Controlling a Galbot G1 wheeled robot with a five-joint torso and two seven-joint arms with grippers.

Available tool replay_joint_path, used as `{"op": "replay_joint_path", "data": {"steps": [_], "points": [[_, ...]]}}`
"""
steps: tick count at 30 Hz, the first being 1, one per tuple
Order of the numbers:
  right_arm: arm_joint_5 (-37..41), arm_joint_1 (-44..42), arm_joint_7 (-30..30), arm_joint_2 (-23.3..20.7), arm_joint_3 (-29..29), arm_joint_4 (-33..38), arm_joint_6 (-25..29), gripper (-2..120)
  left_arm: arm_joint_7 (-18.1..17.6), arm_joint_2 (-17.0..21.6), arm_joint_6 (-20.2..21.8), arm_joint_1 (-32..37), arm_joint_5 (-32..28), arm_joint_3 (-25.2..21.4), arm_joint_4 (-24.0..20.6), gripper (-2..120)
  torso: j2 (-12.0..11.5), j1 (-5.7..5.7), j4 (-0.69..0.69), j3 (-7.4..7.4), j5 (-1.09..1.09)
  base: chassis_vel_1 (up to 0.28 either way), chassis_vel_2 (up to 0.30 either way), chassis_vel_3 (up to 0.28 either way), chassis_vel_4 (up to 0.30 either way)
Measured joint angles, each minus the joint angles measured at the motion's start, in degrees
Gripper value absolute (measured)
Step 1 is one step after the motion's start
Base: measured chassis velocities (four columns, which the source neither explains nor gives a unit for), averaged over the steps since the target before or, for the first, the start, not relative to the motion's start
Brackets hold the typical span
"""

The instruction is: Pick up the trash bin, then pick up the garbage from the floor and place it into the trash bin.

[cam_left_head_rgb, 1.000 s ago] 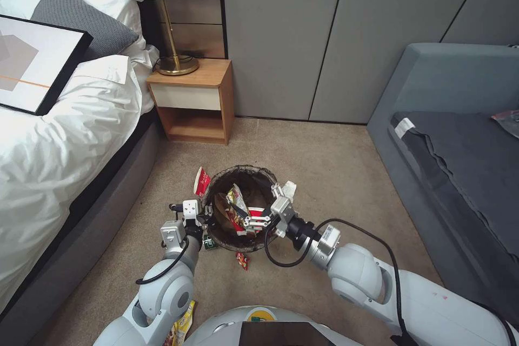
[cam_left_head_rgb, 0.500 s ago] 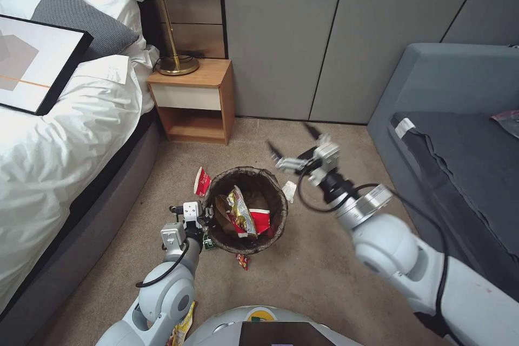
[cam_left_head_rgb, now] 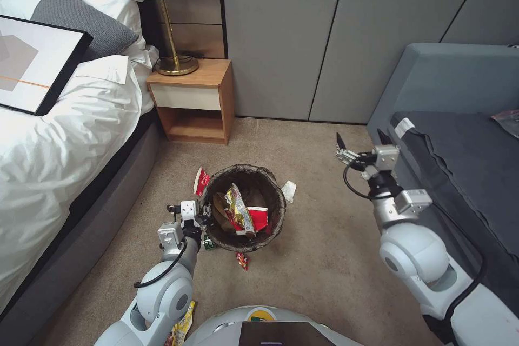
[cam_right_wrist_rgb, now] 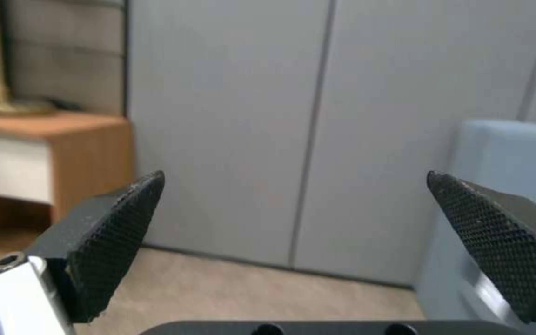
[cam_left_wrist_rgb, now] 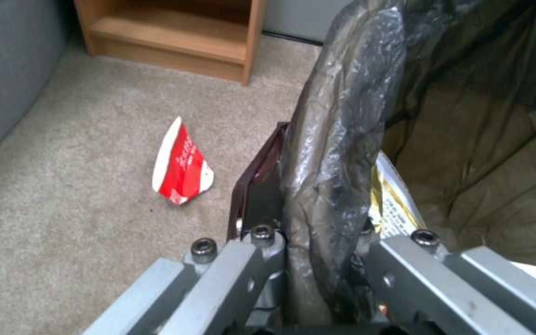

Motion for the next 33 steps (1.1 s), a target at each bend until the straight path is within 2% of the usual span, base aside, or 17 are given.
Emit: {"op": "replay_joint_path", "data": {"steps": [6,14,33], "points": [[-7.2,-4.2,-0.1,4.2,0.1,-4.0,3.6,100,0.0,0.0,-0.2,0.0,0.0,-0.7,0.0,4,0.0,0.00,0.00,0.00,0.00,0.000,0.000,0.000,0.000],[-11.7,-6.5,-0.7,7.8,-1.7,-7.9,6.5,100,0.0,-0.2,-0.2,0.1,0.0,-1.3,-0.1,4,0.0,0.00,0.02,0.00,-0.01,0.000,0.000,0.000,0.000],[-12.5,-6.9,-1.7,8.1,-2.1,-8.4,7.0,100,0.0,-0.4,-0.2,0.2,0.0,-1.8,-0.2,4,0.0,0.00,0.01,0.00,-0.01,-0.003,0.001,0.001,-0.003]]}}
